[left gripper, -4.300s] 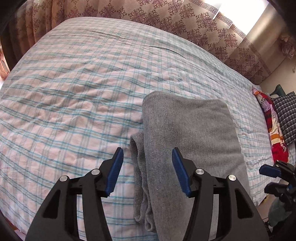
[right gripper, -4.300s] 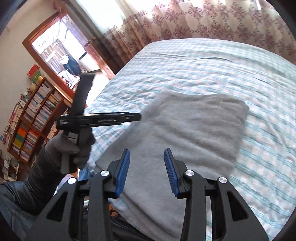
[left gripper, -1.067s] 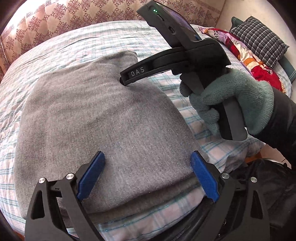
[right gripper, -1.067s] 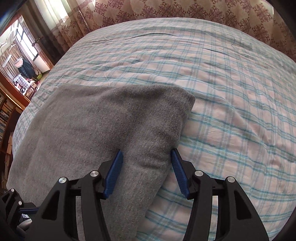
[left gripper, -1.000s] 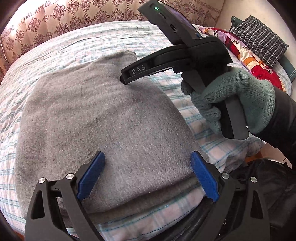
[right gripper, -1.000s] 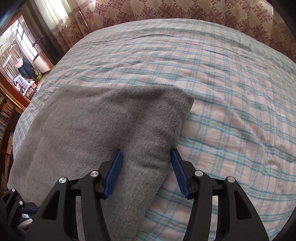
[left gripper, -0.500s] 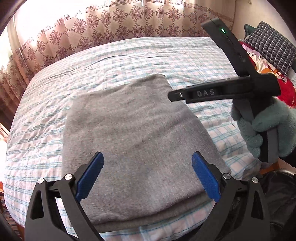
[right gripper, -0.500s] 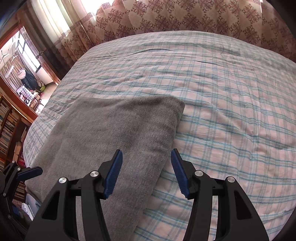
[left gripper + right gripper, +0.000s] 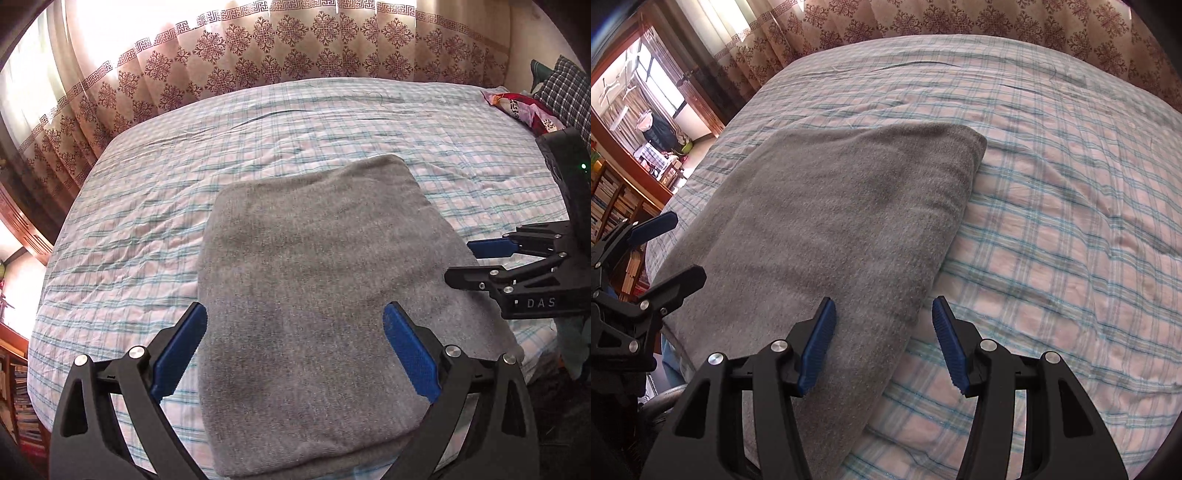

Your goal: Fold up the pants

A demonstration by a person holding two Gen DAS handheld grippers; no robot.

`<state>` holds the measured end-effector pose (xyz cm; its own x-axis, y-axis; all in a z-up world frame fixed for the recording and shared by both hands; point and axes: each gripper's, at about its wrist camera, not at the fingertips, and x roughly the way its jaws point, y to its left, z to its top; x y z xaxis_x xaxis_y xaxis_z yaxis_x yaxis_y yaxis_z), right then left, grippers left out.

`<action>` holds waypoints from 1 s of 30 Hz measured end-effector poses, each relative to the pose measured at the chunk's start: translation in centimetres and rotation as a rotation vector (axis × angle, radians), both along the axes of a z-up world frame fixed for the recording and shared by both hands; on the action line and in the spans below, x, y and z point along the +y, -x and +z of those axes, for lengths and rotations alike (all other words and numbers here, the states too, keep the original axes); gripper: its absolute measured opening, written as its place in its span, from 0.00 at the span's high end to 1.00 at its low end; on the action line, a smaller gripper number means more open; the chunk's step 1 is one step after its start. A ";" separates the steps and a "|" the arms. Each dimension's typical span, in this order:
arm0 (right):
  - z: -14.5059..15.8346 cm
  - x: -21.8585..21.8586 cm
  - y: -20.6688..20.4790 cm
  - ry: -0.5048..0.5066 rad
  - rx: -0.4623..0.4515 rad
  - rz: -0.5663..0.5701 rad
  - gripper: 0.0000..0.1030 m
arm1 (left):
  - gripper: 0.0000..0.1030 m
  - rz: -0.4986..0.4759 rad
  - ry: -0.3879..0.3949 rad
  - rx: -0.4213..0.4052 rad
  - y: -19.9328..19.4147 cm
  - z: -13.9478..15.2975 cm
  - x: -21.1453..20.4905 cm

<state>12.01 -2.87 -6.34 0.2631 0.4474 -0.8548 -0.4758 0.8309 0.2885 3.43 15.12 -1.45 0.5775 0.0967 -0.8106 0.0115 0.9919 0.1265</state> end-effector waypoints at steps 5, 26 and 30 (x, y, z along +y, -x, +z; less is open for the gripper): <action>-0.6 -0.8 0.5 -0.023 0.044 -0.008 0.43 | 0.05 0.012 0.003 0.052 -0.4 -2.0 0.5; -0.6 -2.2 3.9 -0.115 0.195 0.050 0.39 | 0.05 0.170 0.311 0.111 -3.8 -2.2 8.9; -0.2 -1.9 3.4 -0.113 0.175 0.050 0.35 | 0.05 0.183 0.390 0.162 -5.3 -3.7 11.4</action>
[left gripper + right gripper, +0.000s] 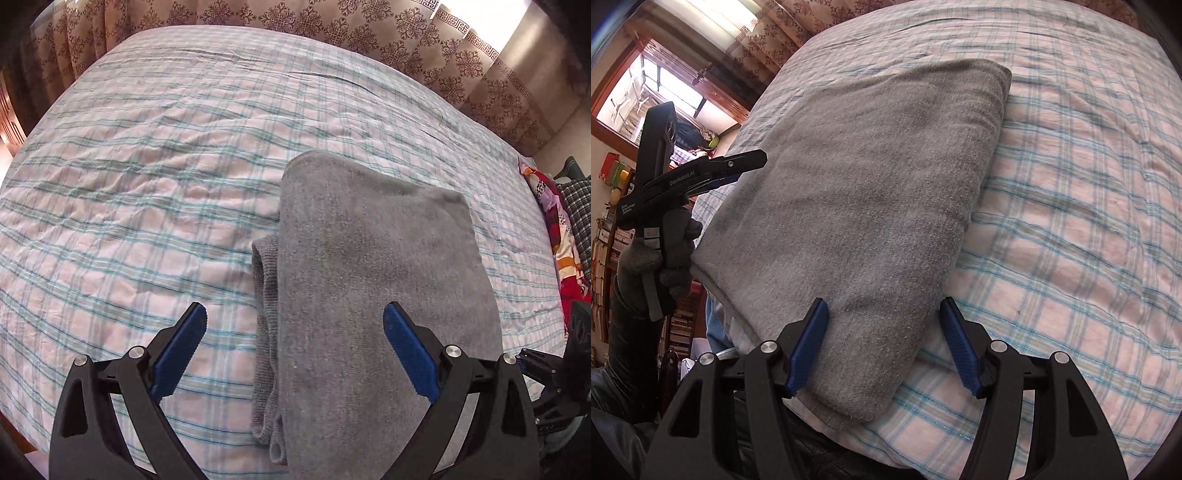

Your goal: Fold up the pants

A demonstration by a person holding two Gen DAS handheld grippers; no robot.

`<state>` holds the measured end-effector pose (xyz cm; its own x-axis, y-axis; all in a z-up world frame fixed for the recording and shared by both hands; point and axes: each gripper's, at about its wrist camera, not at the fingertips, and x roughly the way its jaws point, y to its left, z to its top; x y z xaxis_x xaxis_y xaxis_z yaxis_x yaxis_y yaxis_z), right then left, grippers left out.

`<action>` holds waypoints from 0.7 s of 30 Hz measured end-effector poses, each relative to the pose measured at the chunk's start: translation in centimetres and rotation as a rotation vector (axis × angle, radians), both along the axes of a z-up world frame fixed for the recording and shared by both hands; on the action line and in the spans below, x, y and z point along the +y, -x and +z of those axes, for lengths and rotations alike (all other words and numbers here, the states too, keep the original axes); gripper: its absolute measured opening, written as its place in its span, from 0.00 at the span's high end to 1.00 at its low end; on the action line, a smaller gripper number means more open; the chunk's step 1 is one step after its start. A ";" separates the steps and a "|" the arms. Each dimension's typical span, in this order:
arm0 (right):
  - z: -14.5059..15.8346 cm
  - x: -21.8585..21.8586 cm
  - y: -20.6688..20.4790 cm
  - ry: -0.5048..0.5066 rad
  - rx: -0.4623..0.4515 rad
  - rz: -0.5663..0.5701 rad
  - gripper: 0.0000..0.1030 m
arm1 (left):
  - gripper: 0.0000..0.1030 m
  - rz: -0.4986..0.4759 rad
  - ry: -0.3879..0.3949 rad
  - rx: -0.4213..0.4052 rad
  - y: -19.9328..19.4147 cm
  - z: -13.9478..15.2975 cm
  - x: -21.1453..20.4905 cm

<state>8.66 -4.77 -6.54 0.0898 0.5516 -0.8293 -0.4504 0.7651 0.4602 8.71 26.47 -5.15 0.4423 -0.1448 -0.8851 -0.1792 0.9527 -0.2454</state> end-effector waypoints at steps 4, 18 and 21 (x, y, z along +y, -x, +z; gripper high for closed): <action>0.9 -0.6 -0.9 -0.025 -0.033 -0.029 0.32 | 0.05 -0.037 0.075 0.020 -1.1 -1.6 1.1; -2.9 -0.6 -7.6 -0.203 0.146 -0.225 0.27 | 0.06 -0.125 0.298 -0.005 -2.2 -4.9 1.8; -4.1 0.3 -8.2 -0.237 0.197 -0.228 0.27 | 0.09 -0.170 0.316 -0.012 -2.4 -4.9 1.0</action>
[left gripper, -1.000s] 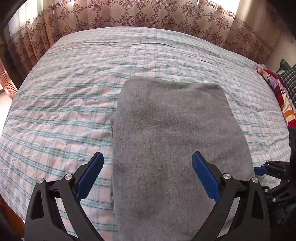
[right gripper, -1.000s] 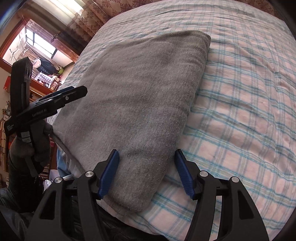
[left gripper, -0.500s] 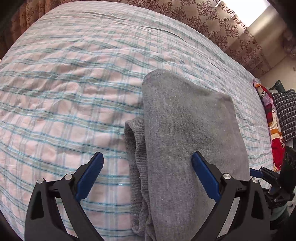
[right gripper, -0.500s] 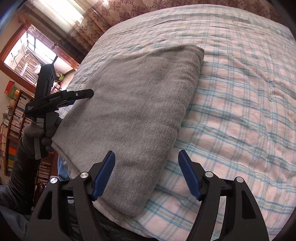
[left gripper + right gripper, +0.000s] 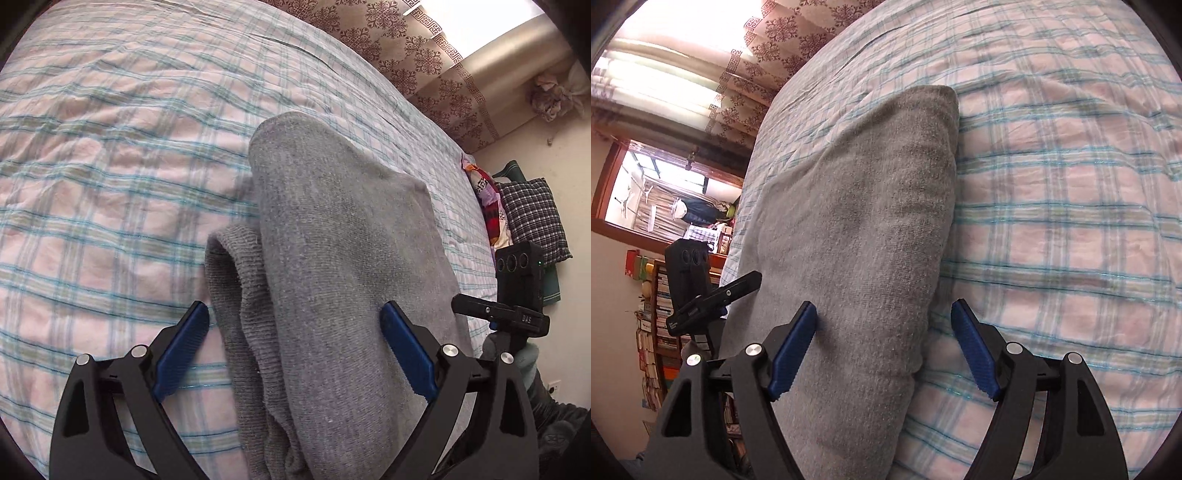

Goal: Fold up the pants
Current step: 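Close the right tool on the pants end while the left tool grasps it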

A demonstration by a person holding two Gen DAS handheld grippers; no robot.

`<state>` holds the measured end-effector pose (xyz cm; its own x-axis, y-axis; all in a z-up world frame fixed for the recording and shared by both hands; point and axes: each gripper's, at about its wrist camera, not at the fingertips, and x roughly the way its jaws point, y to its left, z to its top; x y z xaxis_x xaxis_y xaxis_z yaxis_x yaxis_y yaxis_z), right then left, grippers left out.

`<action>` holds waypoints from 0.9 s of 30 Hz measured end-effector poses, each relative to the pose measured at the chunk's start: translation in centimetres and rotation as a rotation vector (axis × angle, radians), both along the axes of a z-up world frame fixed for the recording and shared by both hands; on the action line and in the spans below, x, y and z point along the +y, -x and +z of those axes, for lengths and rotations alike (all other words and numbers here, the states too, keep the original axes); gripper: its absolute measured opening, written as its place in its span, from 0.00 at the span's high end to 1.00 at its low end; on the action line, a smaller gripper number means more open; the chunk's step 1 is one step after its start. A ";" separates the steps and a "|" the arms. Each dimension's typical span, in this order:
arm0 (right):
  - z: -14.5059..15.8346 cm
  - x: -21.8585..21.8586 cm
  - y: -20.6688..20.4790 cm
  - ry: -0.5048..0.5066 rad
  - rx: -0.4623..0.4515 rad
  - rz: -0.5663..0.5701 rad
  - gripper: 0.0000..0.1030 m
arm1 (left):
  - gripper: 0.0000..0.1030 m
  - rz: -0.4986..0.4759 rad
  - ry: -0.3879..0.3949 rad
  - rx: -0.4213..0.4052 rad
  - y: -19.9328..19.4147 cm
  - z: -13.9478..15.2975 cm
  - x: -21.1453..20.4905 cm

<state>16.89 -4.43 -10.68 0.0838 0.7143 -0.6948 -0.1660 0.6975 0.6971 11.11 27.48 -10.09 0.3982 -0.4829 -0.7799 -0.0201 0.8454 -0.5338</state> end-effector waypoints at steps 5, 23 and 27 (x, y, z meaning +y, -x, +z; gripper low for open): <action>-0.5 2.4 0.1 -0.023 -0.005 0.032 0.26 | 0.09 -0.021 0.023 0.004 -0.6 -0.3 -0.8; 2.5 6.0 -0.6 -0.055 -0.091 0.084 0.68 | 0.48 0.003 0.101 -0.009 -0.1 0.2 -0.8; 4.5 5.7 -0.7 -0.079 -0.133 0.092 0.73 | 0.53 -0.001 0.109 -0.025 -0.1 1.2 -0.9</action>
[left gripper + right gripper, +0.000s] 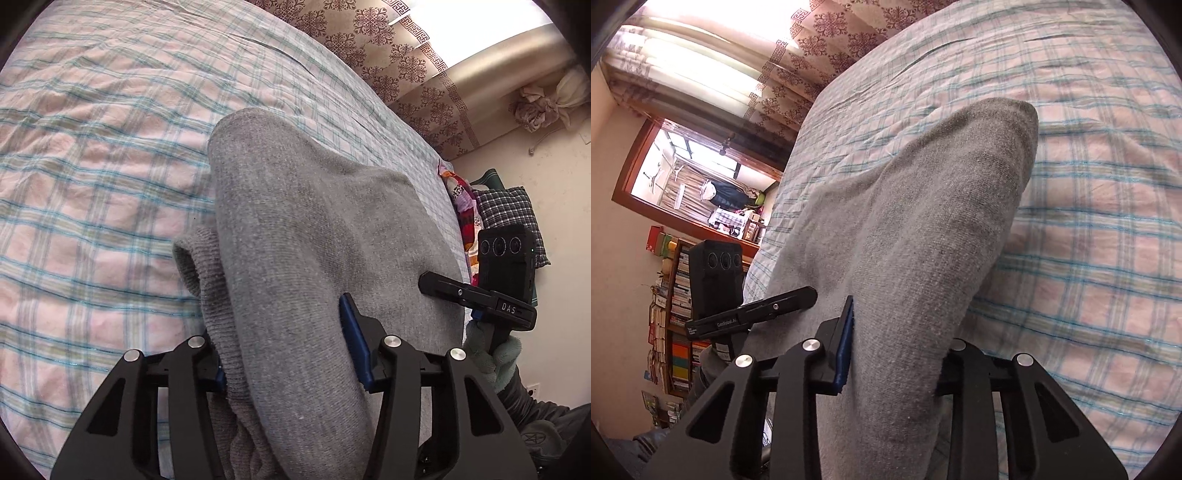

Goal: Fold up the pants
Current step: 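Close the right tool on the pants end while the left tool grasps it, then lift and fold the pants end over the stack with both tools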

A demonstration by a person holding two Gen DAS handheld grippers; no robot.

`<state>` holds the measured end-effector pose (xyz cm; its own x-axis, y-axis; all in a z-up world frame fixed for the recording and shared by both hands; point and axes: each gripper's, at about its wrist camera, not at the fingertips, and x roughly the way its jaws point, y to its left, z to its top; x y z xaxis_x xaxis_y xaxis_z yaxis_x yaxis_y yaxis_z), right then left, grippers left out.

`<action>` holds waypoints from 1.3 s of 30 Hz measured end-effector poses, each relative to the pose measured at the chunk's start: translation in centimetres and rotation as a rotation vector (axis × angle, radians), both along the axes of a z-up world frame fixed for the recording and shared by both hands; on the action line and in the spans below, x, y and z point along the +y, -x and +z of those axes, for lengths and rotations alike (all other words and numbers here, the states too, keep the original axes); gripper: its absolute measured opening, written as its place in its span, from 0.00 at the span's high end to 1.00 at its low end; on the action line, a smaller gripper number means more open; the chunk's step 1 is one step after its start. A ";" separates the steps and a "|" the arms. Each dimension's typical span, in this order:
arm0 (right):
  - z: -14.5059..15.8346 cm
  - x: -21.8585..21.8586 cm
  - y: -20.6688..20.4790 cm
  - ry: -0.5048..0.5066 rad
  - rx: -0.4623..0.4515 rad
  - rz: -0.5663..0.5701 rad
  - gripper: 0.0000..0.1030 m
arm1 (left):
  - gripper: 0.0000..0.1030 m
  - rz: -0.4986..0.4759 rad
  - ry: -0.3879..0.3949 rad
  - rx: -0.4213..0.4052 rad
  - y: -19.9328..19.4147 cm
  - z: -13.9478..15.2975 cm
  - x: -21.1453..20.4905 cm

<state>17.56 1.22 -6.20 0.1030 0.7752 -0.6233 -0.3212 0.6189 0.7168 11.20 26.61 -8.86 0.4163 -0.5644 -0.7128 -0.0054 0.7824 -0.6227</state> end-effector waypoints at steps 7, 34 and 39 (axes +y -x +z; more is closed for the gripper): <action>3.6 -3.3 -0.9 -0.040 -0.082 -0.043 0.75 | 0.57 -0.041 0.020 -0.052 -1.1 2.8 -2.5; 7.1 -35.1 -4.7 0.053 -0.189 -0.467 0.75 | 0.58 -0.429 0.000 -0.084 -18.2 6.2 -34.0; 5.8 -39.8 -6.6 0.083 -0.172 -0.513 0.75 | 0.58 -0.465 -0.007 -0.065 -20.7 4.9 -39.0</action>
<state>24.11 -38.57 -0.44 0.5608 0.5477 -0.6210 -0.0711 0.7791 0.6229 31.86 -12.37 -3.93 0.1641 -0.6970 -0.6980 0.3856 0.6967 -0.6050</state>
